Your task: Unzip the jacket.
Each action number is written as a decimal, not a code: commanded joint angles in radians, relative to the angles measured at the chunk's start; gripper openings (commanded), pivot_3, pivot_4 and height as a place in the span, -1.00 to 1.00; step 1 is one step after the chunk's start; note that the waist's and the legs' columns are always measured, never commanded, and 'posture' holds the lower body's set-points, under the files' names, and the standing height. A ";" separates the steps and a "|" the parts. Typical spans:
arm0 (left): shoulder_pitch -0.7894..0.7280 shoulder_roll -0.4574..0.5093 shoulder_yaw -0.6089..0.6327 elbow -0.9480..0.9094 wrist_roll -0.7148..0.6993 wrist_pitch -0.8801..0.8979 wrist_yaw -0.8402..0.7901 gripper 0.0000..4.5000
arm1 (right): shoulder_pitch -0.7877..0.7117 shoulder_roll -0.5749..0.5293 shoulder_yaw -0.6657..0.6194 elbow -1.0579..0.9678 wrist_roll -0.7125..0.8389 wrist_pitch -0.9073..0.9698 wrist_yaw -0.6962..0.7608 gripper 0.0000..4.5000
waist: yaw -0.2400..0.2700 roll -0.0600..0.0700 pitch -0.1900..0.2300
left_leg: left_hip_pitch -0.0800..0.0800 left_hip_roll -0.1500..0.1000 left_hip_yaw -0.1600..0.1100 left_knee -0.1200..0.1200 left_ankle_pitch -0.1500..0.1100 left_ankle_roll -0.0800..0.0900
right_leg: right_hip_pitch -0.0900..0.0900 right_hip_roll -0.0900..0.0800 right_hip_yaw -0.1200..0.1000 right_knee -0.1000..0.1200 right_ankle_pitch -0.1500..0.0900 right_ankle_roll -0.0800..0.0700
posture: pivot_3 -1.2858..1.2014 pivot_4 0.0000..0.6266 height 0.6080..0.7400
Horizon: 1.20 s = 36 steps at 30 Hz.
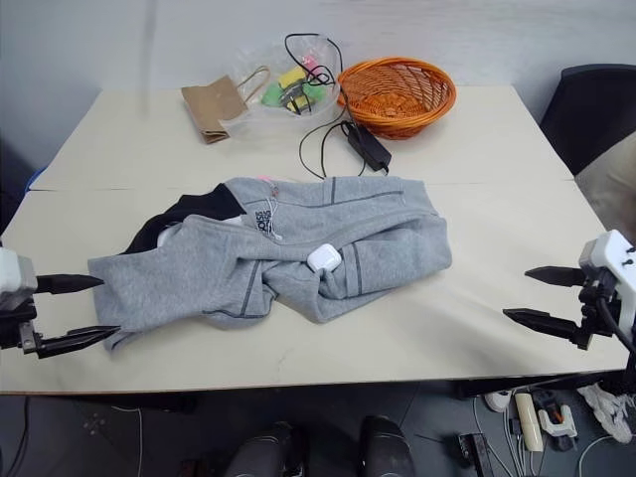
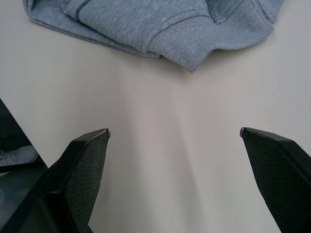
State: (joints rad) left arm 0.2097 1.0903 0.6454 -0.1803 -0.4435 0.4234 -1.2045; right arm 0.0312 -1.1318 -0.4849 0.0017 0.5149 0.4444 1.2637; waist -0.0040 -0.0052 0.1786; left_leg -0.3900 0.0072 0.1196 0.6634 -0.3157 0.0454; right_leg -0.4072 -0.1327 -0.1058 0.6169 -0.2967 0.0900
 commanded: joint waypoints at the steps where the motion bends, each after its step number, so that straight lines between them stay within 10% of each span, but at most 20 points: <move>1: 0.016 0.015 0.003 -0.042 -0.002 0.015 -0.016 0.99 | 0.002 0.007 -0.051 -0.032 0.014 0.003 -0.009 1.00 | 0.000 0.000 0.000 | 0.000 0.000 0.000 0.000 0.000 0.000 | 0.000 0.000 0.000 0.000 0.000 0.000 | 0.03 -0.52 1.00; 18: -0.018 -0.005 0.001 -0.109 -0.016 0.074 0.035 0.99 | -0.014 0.040 -0.046 -0.122 0.021 0.010 -0.084 1.00 | 0.002 0.002 0.001 | 0.000 0.000 0.000 0.000 0.000 -0.001 | 0.000 0.000 0.000 0.001 0.000 0.000 | 0.03 -0.52 1.00; 22: -0.030 -0.006 -0.005 -0.113 -0.021 0.082 0.042 0.99 | -0.025 0.043 -0.048 -0.115 0.023 0.047 -0.116 1.00 | -0.017 0.013 0.009 | -0.001 -0.014 -0.043 -0.002 0.007 0.005 | 0.034 -0.012 -0.048 -0.011 0.000 0.004 | 0.03 -0.52 1.00; 36: -0.077 -0.015 -0.040 -0.137 -0.066 0.132 0.061 0.99 | -0.015 0.039 -0.052 -0.139 0.028 0.073 -0.123 1.00 | 0.021 0.016 0.012 | -0.001 -0.014 -0.042 0.001 0.010 0.003 | 0.032 -0.015 -0.050 -0.011 -0.001 0.005 | 0.03 -0.52 1.00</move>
State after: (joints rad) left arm 0.1487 1.0789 0.5999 -0.3012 -0.4782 0.5430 -1.1491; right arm 0.0227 -1.0909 -0.4859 -0.0993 0.5261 0.5110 1.1443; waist 0.0171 0.0105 0.1903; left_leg -0.3905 -0.0071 0.0773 0.6642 -0.3061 0.0479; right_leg -0.3757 -0.1473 -0.1555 0.6058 -0.2973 0.0947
